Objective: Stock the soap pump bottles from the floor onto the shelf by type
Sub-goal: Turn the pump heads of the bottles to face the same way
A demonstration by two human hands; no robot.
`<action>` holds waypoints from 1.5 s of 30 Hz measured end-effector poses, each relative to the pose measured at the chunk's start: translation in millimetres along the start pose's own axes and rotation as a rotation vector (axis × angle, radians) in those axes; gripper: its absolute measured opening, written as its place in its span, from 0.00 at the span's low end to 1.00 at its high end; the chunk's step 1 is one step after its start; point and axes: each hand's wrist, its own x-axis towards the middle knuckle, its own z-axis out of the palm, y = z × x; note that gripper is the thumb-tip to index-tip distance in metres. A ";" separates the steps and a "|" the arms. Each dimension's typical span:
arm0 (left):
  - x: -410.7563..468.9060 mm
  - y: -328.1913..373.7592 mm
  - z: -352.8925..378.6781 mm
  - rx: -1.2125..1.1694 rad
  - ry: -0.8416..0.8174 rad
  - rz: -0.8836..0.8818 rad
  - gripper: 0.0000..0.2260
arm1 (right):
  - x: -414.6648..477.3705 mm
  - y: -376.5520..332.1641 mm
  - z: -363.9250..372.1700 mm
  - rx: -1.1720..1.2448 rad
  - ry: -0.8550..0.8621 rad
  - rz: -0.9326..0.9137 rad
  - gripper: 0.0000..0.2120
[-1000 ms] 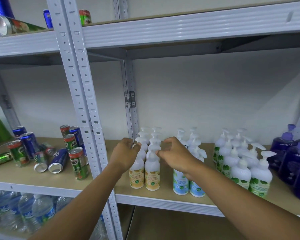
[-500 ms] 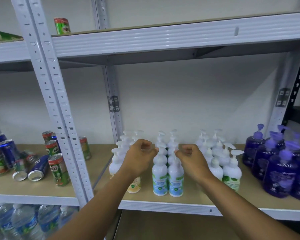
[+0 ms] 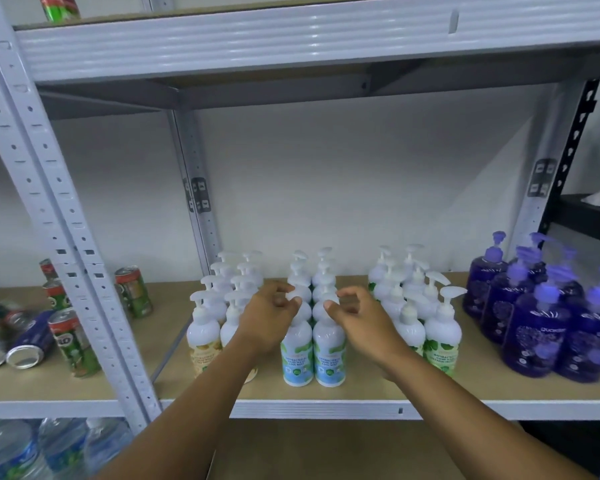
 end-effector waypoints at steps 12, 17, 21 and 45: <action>3.0 -5.1 -5.2 -0.138 -0.175 -0.020 0.11 | 21.2 -1.2 -12.1 0.118 -0.134 0.137 0.05; 1.3 -3.9 -5.1 -0.154 -0.182 -0.021 0.12 | 27.1 -2.9 -15.6 0.148 -0.180 0.187 0.06; 1.2 -4.5 -4.6 -0.166 -0.181 -0.036 0.12 | 30.1 -1.8 -16.5 0.159 -0.194 0.198 0.07; 55.3 2.3 2.3 -0.234 -0.244 -0.222 0.26 | 87.6 0.2 -16.4 0.241 -0.204 0.312 0.17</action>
